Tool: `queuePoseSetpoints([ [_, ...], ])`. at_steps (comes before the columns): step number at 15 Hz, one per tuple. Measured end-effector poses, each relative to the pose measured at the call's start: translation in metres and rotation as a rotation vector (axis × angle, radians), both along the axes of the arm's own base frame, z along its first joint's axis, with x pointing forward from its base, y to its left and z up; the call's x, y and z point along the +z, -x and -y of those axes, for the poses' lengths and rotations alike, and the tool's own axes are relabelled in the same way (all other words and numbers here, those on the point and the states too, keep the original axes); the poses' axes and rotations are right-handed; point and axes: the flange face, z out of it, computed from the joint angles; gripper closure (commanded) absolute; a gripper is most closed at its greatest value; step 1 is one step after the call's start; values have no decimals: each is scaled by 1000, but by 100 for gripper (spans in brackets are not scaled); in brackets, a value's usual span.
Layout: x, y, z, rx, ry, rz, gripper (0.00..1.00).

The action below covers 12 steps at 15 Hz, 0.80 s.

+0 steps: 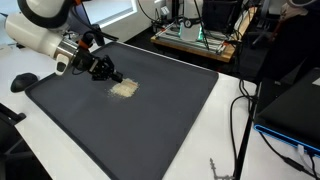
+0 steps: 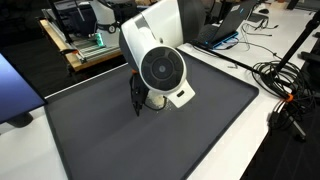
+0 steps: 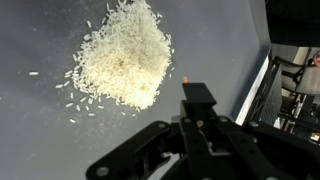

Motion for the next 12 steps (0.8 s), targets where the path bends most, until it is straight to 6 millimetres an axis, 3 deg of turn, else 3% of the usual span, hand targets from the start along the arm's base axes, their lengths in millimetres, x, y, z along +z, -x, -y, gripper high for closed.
queuePoseSetpoints([
  [6,17,-18,7,-125,116,65,97],
  [12,46,-37,3,-230,293,201,97],
])
